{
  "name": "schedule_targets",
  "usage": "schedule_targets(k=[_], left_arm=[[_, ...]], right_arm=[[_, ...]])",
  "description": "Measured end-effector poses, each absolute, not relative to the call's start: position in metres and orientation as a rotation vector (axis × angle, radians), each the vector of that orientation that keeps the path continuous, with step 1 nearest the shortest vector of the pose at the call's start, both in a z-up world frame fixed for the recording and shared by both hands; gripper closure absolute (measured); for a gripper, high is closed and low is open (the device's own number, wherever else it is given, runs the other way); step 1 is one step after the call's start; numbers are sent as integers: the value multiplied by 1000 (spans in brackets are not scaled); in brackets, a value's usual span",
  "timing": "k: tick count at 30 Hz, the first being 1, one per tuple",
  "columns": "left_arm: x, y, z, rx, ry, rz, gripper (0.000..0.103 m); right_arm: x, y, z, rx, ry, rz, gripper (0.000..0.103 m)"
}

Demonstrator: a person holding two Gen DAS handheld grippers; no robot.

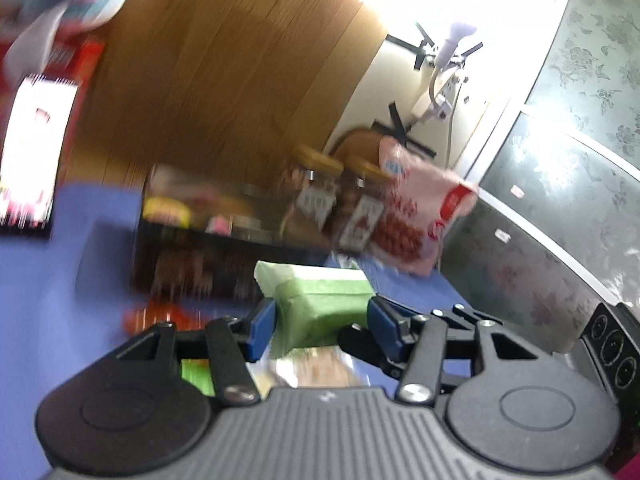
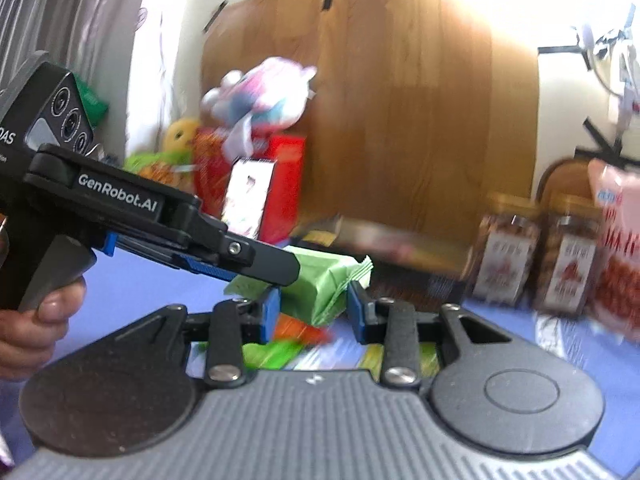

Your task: Organize snacks

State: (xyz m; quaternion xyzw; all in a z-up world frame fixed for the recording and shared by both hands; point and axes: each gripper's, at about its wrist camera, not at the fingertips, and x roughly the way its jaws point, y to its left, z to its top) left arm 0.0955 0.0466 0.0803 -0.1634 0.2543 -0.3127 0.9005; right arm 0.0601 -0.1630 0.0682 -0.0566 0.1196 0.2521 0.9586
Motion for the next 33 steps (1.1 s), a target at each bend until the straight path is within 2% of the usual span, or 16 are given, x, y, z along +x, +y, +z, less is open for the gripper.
schedule_targets(k=[5, 12, 19, 28, 31, 32, 33], left_arm=[[160, 33, 96, -331, 509, -611, 53], [220, 22, 72, -337, 567, -532, 51], [175, 57, 82, -400, 475, -568, 51], [155, 38, 35, -509, 673, -621, 51], [161, 21, 23, -505, 722, -626, 48], [163, 17, 19, -499, 741, -614, 47], [165, 13, 15, -494, 759, -606, 47]], right_arm=[[118, -165, 79, -70, 254, 467, 64], [174, -160, 58, -74, 336, 368, 58], [131, -218, 54, 138, 329, 353, 58], [141, -269, 2, 526, 615, 312, 58], [145, -263, -5, 553, 671, 359, 62], [143, -260, -5, 538, 684, 370, 72], [141, -258, -5, 523, 683, 375, 73]])
